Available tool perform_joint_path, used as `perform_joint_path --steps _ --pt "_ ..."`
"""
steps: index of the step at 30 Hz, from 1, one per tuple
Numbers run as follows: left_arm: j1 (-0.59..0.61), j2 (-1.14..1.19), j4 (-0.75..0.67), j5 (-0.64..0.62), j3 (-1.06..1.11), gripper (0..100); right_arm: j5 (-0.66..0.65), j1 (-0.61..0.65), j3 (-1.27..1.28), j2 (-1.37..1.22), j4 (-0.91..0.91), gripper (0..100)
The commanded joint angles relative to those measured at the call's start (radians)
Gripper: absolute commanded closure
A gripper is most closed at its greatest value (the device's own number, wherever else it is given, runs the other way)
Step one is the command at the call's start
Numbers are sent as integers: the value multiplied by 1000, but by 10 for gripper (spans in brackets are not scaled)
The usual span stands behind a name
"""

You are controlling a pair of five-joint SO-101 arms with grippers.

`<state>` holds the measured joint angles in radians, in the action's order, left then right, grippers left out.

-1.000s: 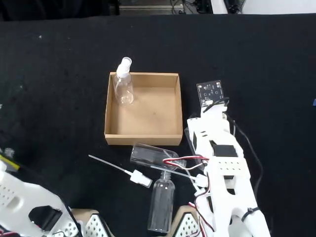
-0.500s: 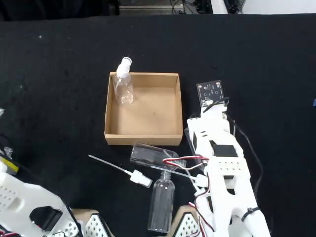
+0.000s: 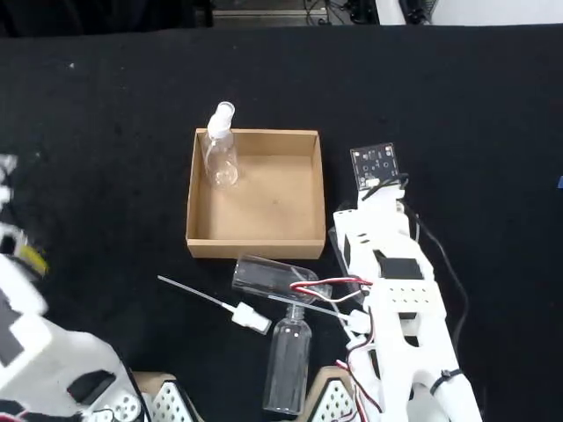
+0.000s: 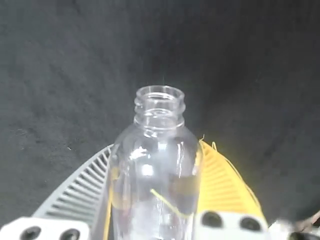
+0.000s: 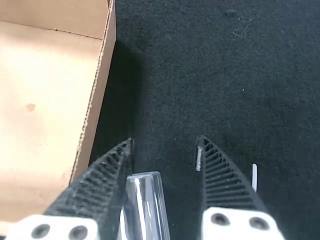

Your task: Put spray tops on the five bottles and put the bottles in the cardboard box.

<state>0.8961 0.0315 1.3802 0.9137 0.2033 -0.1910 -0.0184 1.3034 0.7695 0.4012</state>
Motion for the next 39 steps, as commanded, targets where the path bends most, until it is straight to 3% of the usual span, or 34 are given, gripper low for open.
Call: perform_joint_path --steps 1,7,11,17,23,26,32,39 --pt "-140 -212 -75 -367 68 970 2 11 -10 42 5 818" --pt "-282 -336 -304 -853 225 970 2 9 -10 42 5 818" --pt "-375 -356 -434 -1005 278 970 2 9 -10 42 12 819" --pt "-401 -370 -563 -1020 378 970 3 -18 -28 44 18 992" --pt "-390 -488 -591 -1022 498 970 5 -100 -252 31 348 933" --pt "-418 -560 -689 -1022 605 970 3 -98 -344 -1 488 932" --pt "-417 -632 -896 -1020 776 971 11 -58 -463 -171 560 930" --pt "-420 -646 -904 -1020 811 971 66 18 -657 -312 667 930"
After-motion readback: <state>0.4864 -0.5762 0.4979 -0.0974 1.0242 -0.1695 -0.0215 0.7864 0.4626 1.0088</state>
